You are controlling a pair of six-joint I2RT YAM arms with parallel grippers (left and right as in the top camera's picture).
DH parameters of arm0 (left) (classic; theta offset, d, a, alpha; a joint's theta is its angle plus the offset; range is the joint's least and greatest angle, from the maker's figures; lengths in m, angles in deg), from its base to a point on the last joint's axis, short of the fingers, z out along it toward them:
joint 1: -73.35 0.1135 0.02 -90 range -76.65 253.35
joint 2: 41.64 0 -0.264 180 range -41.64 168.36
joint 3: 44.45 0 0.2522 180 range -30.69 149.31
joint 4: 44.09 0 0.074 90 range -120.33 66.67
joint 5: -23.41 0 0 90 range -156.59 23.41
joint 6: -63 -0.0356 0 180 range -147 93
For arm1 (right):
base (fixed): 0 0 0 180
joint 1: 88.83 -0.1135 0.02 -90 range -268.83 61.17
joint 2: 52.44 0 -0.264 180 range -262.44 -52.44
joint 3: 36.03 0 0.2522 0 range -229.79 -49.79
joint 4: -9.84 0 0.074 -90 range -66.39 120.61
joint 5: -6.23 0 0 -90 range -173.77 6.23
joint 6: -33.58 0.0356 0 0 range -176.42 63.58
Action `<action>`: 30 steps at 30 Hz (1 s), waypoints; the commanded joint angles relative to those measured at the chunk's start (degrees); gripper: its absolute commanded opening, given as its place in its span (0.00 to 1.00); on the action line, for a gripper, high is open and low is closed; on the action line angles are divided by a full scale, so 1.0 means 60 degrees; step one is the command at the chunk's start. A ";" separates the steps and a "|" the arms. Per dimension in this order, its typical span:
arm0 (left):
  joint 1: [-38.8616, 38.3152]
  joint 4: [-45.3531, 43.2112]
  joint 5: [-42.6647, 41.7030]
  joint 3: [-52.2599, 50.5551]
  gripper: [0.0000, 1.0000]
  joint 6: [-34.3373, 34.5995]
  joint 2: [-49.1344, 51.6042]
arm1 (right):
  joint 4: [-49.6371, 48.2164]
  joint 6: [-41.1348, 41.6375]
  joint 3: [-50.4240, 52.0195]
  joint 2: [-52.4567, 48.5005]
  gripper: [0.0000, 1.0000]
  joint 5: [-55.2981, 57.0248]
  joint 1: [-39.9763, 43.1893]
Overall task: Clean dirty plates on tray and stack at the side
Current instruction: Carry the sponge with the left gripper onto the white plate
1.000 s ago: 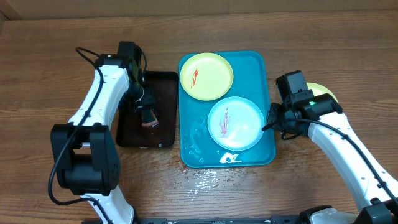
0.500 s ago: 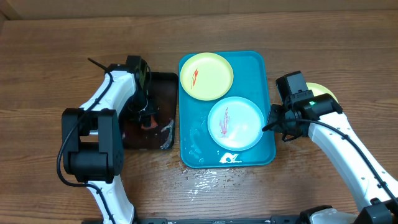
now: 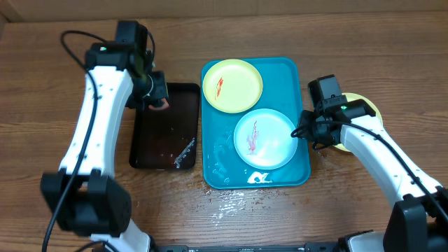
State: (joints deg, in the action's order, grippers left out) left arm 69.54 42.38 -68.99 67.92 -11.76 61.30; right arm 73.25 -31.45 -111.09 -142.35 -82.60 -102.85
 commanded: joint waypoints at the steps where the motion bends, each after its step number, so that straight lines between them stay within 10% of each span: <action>1: -0.0368 0.0058 -0.0404 0.0204 0.04 -0.0197 -0.0506 | -0.0393 -0.0918 0.0018 -0.0211 0.45 -0.0852 0.0036; 9: -0.1104 -0.0091 -0.0423 0.0200 0.04 -0.0255 -0.0532 | -0.1228 -0.1381 0.0532 -0.1045 0.41 -0.1260 0.0004; 17: -0.1592 -0.0474 -0.0874 0.0142 0.04 0.0055 -0.0477 | -0.1792 -0.1432 0.0849 -0.1982 0.05 -0.1566 -0.0153; 30: -0.4000 -0.2266 -0.2590 0.0127 0.04 0.1982 0.1792 | -0.1800 -0.1166 0.0849 -0.1982 0.04 -0.1424 -0.0153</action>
State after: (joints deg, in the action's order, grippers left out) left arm 48.95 29.63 -81.05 68.42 -5.81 66.92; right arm 62.33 -39.01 -106.72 -153.32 -92.32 -103.48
